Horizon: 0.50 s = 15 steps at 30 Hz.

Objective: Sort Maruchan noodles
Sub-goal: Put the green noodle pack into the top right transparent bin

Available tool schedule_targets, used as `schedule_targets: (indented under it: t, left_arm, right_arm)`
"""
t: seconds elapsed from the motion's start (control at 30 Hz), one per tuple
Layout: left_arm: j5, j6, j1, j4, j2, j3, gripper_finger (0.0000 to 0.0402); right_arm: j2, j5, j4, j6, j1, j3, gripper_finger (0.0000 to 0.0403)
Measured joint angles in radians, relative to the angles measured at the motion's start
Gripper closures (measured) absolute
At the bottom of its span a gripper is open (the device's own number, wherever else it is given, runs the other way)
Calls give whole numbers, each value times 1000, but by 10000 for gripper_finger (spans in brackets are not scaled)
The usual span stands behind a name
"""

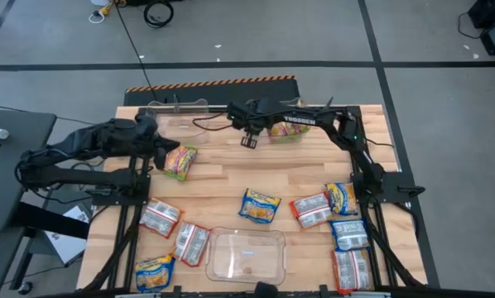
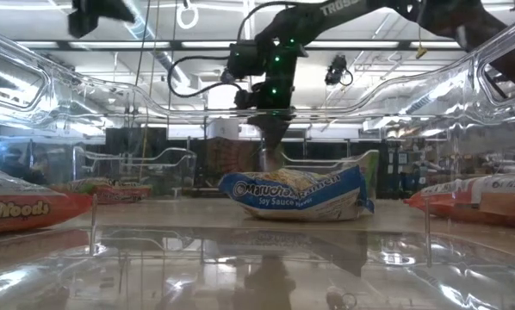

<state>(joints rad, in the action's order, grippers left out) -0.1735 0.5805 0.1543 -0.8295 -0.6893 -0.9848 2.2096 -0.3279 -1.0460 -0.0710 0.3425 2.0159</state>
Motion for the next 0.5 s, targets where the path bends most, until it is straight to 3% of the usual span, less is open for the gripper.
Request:
schedule_targets:
  t: [0.33,0.5]
  left_arm:
    - [93,142,0,-348,2,0,381]
    - [133,141,0,-435,2,0,381]
  right_arm:
    - [-7,283,47,242,22,1,269]
    - [-4,296,53,368,49,1,255]
